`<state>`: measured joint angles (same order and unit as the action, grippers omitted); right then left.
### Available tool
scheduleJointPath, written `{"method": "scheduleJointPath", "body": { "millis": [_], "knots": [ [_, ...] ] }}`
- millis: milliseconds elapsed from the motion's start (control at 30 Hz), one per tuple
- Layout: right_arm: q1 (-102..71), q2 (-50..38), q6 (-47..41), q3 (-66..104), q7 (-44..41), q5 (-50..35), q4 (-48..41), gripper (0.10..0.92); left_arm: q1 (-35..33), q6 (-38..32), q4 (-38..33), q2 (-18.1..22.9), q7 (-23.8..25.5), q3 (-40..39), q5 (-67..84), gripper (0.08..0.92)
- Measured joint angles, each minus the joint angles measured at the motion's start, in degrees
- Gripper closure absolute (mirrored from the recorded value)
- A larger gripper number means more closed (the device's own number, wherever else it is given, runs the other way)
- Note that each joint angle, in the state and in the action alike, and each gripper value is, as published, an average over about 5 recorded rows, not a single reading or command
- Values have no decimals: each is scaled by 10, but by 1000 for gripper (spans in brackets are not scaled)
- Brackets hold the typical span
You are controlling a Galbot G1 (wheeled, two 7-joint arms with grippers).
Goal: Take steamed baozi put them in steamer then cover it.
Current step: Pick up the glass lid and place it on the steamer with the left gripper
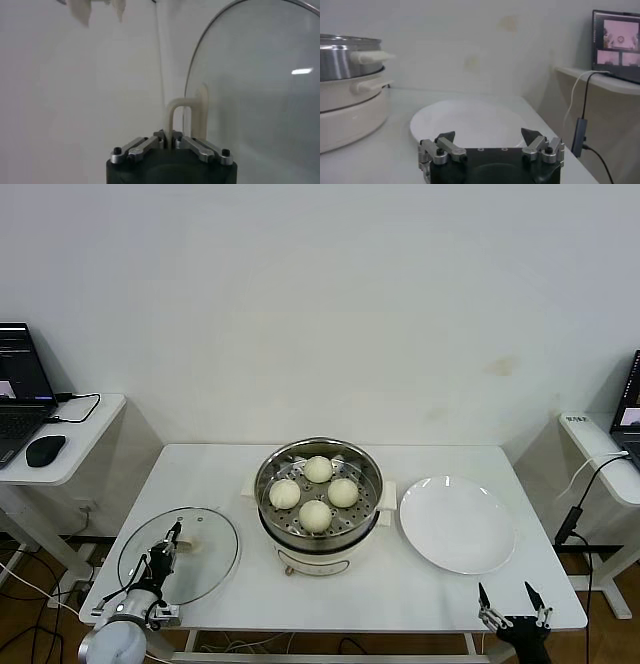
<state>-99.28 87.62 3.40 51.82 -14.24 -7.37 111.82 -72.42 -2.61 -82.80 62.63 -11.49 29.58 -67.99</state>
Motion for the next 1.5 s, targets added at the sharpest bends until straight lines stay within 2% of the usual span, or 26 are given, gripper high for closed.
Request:
{"method": "scheduleJointPath", "body": {
  "millis": [200,433,800,967,1133,1300,1500],
  "knots": [
    [-4,-5,0,-7,-1,4,4,203,-22,23,-46,-10,5,16,22,862],
    [-7,-7,4,-18,-3,11,7,203,-44,86,-137,-29,30,38,67,862],
    [-9,0,18,-25,2,32,3,203,-42,178,-273,-90,86,21,143,862],
    [-8,8,28,-33,8,49,-3,203,-17,211,-302,-121,98,-19,161,862],
    [-3,15,34,-42,13,67,-9,203,29,244,-308,-135,115,-79,166,862],
    [2,19,40,-46,18,83,-13,203,86,278,-308,-129,141,-143,158,862],
    [3,22,45,-47,17,94,-13,203,151,313,-298,-101,175,-211,127,862]
  ]
}}
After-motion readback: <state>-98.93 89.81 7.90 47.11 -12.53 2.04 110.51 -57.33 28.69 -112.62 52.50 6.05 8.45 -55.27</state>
